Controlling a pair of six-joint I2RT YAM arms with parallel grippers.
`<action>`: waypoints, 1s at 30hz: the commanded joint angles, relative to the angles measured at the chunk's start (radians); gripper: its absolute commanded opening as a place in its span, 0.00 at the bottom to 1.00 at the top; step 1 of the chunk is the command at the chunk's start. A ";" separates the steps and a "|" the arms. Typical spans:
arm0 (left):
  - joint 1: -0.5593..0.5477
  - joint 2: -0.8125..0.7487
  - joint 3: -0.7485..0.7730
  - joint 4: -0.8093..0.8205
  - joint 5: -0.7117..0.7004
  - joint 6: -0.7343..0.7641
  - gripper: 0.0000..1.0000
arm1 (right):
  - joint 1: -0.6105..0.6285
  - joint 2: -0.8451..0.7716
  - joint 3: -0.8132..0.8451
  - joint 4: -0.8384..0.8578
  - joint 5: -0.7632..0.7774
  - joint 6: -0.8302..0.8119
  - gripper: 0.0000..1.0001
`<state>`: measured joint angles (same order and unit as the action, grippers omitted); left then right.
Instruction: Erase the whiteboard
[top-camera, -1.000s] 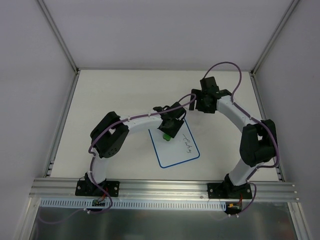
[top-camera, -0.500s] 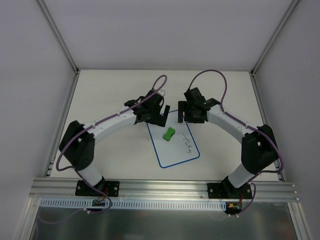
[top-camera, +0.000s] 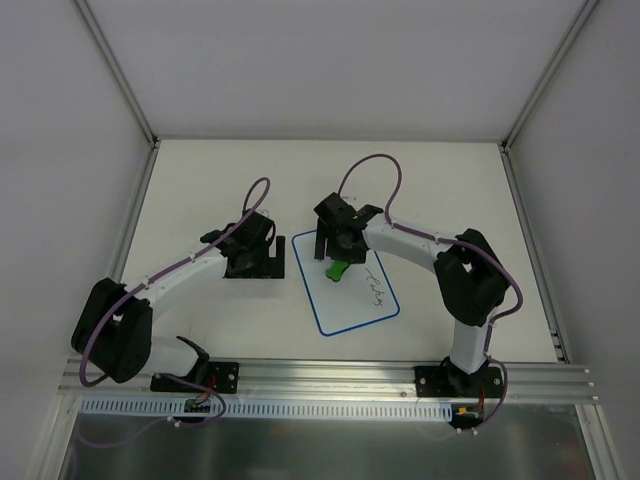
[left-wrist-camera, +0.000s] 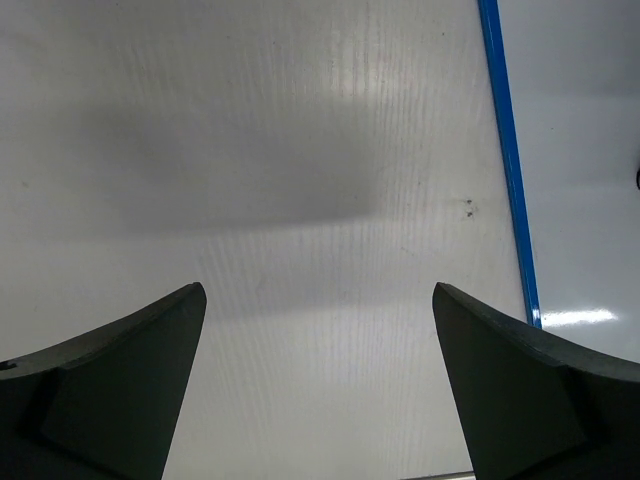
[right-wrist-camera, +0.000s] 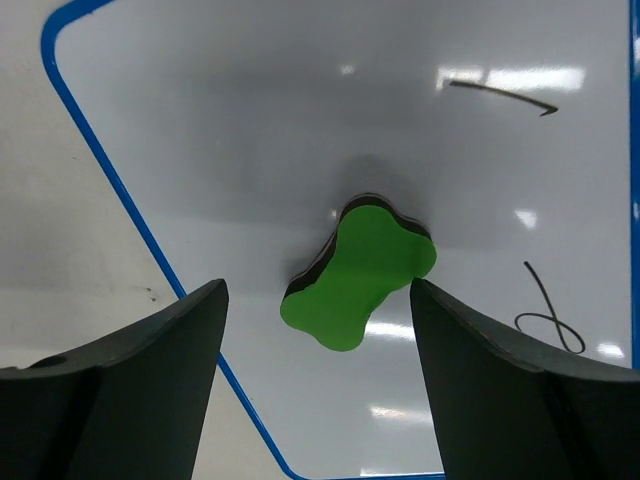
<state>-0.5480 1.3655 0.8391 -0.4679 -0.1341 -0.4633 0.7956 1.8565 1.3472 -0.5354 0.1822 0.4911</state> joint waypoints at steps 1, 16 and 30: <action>0.010 -0.065 -0.024 0.006 0.010 -0.047 0.97 | 0.022 0.020 0.038 -0.051 0.046 0.128 0.77; 0.010 0.006 0.029 0.035 0.062 -0.077 0.92 | 0.021 0.058 0.030 -0.084 0.082 0.185 0.62; 0.011 0.236 0.175 0.052 0.102 -0.170 0.75 | -0.012 0.047 0.003 -0.052 0.068 0.146 0.31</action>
<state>-0.5480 1.5627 0.9703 -0.4252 -0.0563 -0.5888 0.7948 1.9297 1.3483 -0.5934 0.2234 0.6411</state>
